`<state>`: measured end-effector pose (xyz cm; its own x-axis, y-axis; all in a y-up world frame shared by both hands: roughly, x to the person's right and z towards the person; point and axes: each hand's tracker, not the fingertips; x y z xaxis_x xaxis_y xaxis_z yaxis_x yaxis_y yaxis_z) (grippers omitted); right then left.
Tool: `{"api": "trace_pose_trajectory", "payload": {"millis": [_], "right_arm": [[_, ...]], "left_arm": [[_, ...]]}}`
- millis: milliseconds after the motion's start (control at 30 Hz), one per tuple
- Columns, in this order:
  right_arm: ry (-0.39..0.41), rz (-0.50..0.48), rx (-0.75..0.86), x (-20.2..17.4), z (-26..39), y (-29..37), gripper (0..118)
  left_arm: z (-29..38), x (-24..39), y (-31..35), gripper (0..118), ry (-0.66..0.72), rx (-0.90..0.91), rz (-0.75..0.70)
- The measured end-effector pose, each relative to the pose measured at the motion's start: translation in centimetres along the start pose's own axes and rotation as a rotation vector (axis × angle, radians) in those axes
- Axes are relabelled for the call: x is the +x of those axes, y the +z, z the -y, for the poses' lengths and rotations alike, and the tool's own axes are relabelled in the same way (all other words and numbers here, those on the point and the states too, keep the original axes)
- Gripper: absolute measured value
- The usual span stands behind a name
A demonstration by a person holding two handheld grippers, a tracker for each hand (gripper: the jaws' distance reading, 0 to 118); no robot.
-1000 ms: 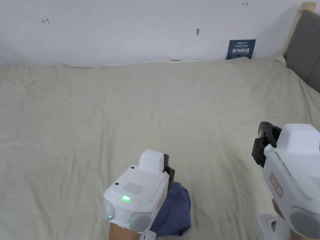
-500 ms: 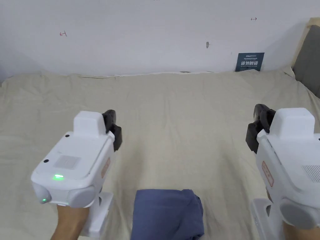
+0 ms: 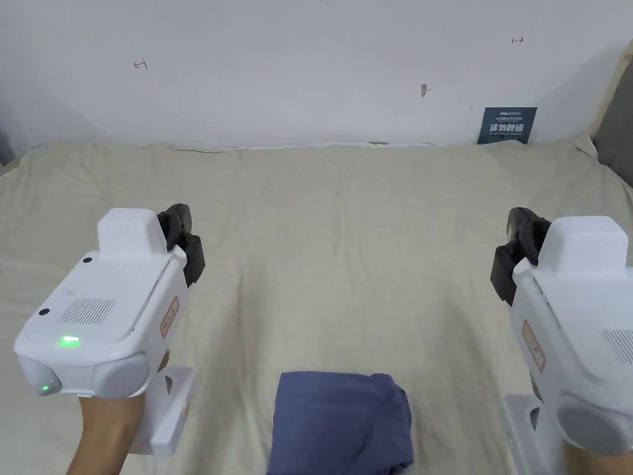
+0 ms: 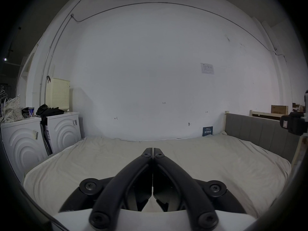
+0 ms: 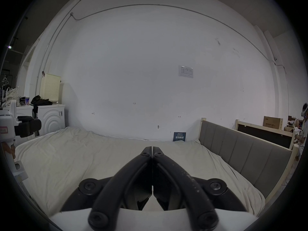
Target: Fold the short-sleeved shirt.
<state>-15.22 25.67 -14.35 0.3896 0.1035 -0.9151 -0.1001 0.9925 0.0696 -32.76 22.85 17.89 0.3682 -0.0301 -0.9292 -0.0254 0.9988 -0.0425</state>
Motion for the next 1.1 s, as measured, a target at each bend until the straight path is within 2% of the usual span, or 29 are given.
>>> {"api": "trace_pose_trajectory", "payload": {"millis": [167,300,467,600,800,900,967,1067,1100], "right_arm": [[-0.02,-0.064,-0.043,-1.4,2.1,-0.7,1],[-0.043,-0.136,-0.149,-4.2,7.3,-2.1,1],[0.015,-0.197,-0.331,-8.4,15.1,-4.1,1],[0.029,-0.201,-0.481,-10.3,20.3,-5.3,1],[0.032,-0.207,-0.703,-11.3,26.4,-7.0,1],[-0.021,-0.179,-0.657,-10.8,27.8,-7.3,1],[-0.013,-0.189,-0.676,-10.7,27.4,-7.6,1],[0.002,-0.2,-0.675,-10.8,27.1,-7.2,1],[0.006,-0.204,-0.674,-10.7,27.0,-7.2,1]], "left_arm": [[0.2,0.1,-0.2,0,-0.005,-0.004,0.006],[0.2,0.2,-0.2,0,0.002,-0.008,0.017],[0.7,0.3,-0.1,0,-0.009,-0.03,0.032],[1.7,0.2,-0.2,0,-0.002,-0.071,0.061],[3.9,0.2,-0.9,0,0.005,-0.154,0.092],[5.3,0.3,-1.5,0,0.027,-0.222,0.107],[6.3,0.4,-1.8,4,0.068,-0.298,0.132],[8.9,0.3,-3.4,22,0.18,-0.489,0.196],[10.2,0.4,-4.0,22,0.236,-0.559,0.218]]}}
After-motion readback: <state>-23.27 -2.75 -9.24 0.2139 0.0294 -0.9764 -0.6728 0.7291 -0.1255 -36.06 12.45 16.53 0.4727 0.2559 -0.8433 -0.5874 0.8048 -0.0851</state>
